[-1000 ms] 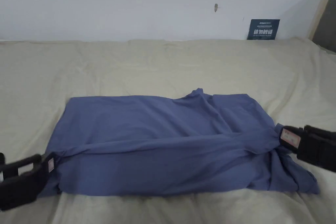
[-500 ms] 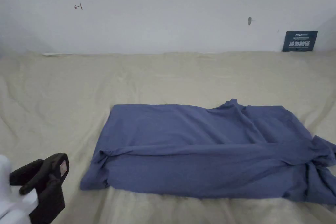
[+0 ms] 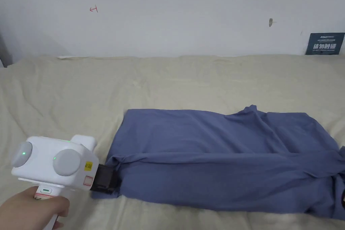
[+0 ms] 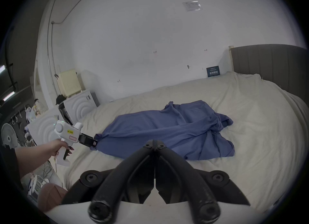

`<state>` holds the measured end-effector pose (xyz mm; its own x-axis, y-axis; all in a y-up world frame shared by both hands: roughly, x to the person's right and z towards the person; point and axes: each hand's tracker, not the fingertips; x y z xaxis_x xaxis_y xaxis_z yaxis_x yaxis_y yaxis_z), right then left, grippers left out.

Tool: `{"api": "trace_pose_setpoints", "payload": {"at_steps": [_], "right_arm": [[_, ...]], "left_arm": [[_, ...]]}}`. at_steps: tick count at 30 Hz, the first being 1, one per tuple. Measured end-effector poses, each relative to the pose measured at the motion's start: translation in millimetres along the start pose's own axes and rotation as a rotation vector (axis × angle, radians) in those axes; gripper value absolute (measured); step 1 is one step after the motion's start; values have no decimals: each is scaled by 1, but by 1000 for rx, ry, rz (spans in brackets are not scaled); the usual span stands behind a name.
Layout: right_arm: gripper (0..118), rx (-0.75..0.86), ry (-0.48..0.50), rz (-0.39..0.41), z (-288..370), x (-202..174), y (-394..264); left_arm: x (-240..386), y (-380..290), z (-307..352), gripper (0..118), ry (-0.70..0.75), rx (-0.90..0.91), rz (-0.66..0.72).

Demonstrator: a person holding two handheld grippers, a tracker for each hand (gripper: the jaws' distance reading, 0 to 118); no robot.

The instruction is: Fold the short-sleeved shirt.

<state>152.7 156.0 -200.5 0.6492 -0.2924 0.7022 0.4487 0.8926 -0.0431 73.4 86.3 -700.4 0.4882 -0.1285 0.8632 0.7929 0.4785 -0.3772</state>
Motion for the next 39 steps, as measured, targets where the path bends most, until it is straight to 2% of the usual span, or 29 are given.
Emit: {"api": "trace_pose_setpoints", "payload": {"at_steps": [2, 4, 8, 11, 12, 13, 14, 17, 19, 21, 22, 23, 24, 25, 26, 28, 30, 31, 33, 34, 35, 36, 37, 39], "right_arm": [[0, -6, 11, 16, -3, -4, 1], [0, -2, 35, 27, -6, -7, 3], [0, 4, 38, 69, -13, -12, 4], [0, 3, 36, 81, -16, -10, 1], [0, 1, 37, 77, -17, -7, 1], [0, 1, 42, 52, -17, -2, 1], [0, 7, 36, 11, -17, 4, 1], [0, 48, -52, -105, -12, 33, 4], [0, 45, -79, -149, -17, 55, 15], [1, -4, -102, -157, -30, 83, 34], [12, -98, -120, -140, -45, 99, 46], [38, -201, -132, -130, -59, 108, 58], [82, -332, -141, -135, -77, 122, 67], [100, -454, -145, -149, -94, 135, 69], [100, -494, -141, -182, -105, 145, 68], [100, -602, -110, -263, -127, 161, 68], [100, -693, -135, -306, -144, 171, 67], [100, -716, -167, -309, -149, 173, 65], [99, -744, -228, -263, -158, 175, 61], [86, -790, -246, -218, -163, 175, 58], [35, -819, -244, -201, -164, 175, 56], [4, -796, -230, -205, -164, 174, 54], [4, -823, -196, -196, -163, 174, 52], [4, -784, -223, -207, -158, 171, 56]], "left_arm": [[-1, 1, -12, 110, -33, -44, 43], [-6, 4, -14, 118, -34, -26, 85], [-4, 11, -11, 116, -47, -86, 74], [7, 11, 5, 80, -75, -34, -68], [12, 8, 11, 52, -80, -24, -98], [14, 5, 18, 15, -95, -6, -125], [14, 4, 22, 6, -122, 16, -149], [15, 4, 24, 6, -113, 5, -145], [12, 4, 25, 6, -122, 9, -122], [12, 2, 30, 6, -129, 12, -98], [13, 1, 31, 6, -130, 12, -99], [14, 0, 32, 6, -127, 17, -103], [14, 1, 34, 6, -124, 20, -108], [15, 0, 35, 6, -118, 24, -115], [16, -1, 36, 6, -111, 30, -120], [18, 0, 39, 6, -108, 31, -123], [20, 0, 41, 6, -105, 32, -122], [21, -1, 42, 6, -102, 32, -124], [21, 0, 44, 6, -102, 30, -129], [21, 0, 44, 6, -101, 29, -130], [21, 0, 45, 6, -102, 28, -129], [19, 2, 44, 6, -104, 27, -127], [19, 2, 44, 6, -104, 25, -127], [21, 1, 45, 6, -100, 26, -133]]}}
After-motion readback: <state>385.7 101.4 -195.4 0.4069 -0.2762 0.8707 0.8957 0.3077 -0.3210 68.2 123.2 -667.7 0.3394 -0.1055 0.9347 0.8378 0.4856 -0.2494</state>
